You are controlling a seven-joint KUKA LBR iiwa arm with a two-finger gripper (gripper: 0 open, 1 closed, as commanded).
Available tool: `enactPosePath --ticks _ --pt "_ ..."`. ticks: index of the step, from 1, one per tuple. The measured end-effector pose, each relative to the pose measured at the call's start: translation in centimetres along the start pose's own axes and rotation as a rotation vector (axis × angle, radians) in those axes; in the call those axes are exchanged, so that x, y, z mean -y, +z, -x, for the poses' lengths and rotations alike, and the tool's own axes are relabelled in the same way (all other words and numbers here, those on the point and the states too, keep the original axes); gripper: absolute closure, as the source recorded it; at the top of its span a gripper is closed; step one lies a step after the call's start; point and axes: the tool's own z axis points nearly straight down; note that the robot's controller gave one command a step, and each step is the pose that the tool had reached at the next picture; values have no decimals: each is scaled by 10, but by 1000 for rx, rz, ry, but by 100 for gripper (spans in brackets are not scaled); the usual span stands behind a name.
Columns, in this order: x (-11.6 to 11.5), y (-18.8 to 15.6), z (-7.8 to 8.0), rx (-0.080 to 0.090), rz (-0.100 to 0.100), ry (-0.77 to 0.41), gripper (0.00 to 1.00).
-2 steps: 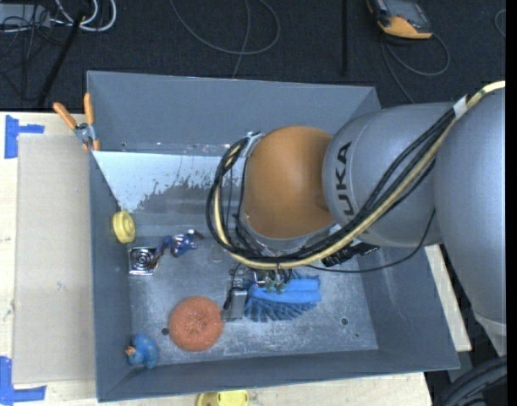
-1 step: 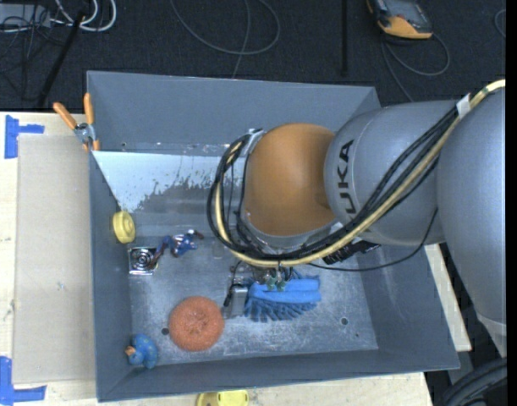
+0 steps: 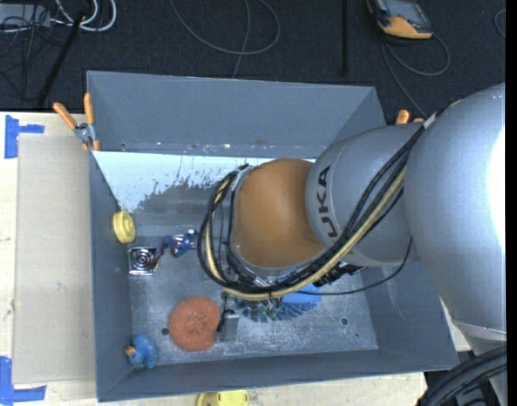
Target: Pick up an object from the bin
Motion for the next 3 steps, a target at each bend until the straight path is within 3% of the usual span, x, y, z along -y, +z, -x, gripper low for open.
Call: enactPosePath --ticks 1,2,3 --pt "-1 16 -10 -10 0 -18 0" --pt "18 -10 -16 -11 -1 -21 0" --pt "14 1 -23 0 0 -94 0"
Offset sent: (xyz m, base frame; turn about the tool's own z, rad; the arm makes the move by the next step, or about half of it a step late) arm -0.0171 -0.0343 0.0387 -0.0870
